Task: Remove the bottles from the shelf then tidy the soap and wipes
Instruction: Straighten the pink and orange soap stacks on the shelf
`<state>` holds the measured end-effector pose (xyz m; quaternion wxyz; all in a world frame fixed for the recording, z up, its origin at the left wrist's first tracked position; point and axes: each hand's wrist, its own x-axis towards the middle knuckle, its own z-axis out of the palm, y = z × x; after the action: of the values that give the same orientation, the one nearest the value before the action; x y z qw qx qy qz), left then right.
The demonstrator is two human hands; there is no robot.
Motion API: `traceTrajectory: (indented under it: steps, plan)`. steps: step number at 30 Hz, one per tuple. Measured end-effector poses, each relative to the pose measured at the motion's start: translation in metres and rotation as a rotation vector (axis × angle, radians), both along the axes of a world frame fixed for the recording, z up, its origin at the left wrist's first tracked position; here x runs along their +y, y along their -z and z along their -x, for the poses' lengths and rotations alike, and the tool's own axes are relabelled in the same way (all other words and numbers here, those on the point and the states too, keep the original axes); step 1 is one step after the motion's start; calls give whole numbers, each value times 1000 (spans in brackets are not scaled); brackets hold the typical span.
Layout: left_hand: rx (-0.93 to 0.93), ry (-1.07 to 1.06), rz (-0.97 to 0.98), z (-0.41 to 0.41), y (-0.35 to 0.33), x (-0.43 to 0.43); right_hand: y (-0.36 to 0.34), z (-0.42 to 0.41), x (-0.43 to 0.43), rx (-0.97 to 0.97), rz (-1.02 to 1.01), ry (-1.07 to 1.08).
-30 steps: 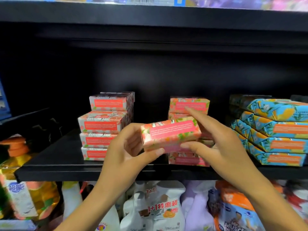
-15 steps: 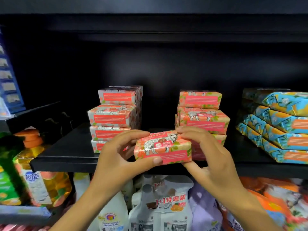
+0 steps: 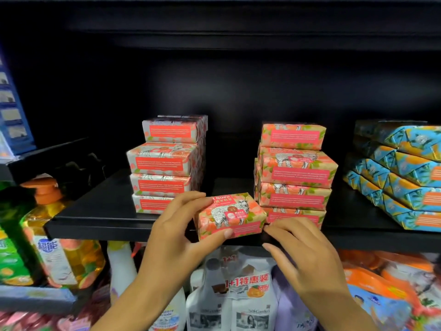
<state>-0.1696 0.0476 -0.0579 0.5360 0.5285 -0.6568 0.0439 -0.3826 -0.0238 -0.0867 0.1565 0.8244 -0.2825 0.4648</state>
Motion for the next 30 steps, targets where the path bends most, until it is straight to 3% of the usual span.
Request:
traceTrajectory:
  steps: [5,11,21,30]
  plan:
    - [-287,-133,32,5,6,2,1,0,1,-37,-64,-17]
    - [-544,-266,242,17,9,2,0,-2,2,-33,-92,-23]
    - [-575,-260,173,13,-1,-12,-1,-3,3,-25,-96,-10]
    - [-559,-209,-146,13,-19,-38,-1,-3,4,-25,-83,6]
